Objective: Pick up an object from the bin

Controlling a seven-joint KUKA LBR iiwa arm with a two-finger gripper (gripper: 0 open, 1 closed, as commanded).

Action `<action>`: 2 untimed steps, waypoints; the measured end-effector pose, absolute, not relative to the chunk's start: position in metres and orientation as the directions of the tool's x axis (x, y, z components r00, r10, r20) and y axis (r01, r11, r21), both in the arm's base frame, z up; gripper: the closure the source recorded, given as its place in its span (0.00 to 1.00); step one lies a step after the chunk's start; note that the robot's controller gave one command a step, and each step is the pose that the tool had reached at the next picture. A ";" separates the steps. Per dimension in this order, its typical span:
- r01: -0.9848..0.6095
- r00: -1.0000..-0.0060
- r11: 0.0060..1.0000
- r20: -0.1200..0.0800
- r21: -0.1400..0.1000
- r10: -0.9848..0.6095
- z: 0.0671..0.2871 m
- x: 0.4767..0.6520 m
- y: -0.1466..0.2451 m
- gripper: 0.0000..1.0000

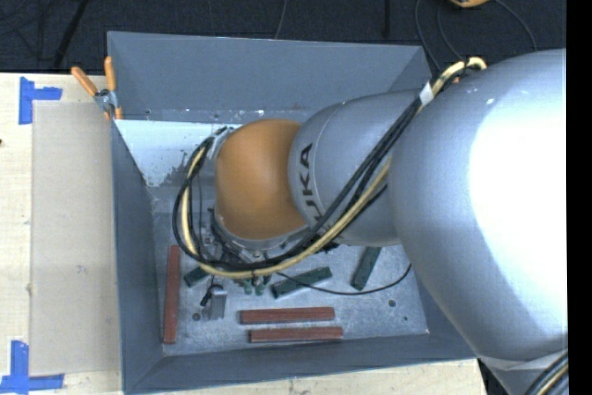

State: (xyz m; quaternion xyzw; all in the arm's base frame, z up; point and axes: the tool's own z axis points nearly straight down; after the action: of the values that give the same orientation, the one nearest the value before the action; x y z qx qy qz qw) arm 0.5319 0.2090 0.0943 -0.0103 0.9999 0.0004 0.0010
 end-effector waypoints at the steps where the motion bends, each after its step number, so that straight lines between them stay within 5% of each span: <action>1: -0.086 -0.996 0.996 0.000 0.000 -0.086 0.081 0.532 0.238 1.00; 2: -0.086 -0.996 0.996 0.000 0.000 -0.086 0.081 0.533 0.238 1.00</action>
Offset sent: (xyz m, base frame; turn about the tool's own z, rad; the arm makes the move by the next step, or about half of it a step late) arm 0.0000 0.0000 0.0000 0.0000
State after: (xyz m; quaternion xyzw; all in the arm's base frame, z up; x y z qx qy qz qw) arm 0.5325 0.2380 0.0807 -0.0428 0.9991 0.0001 -0.0001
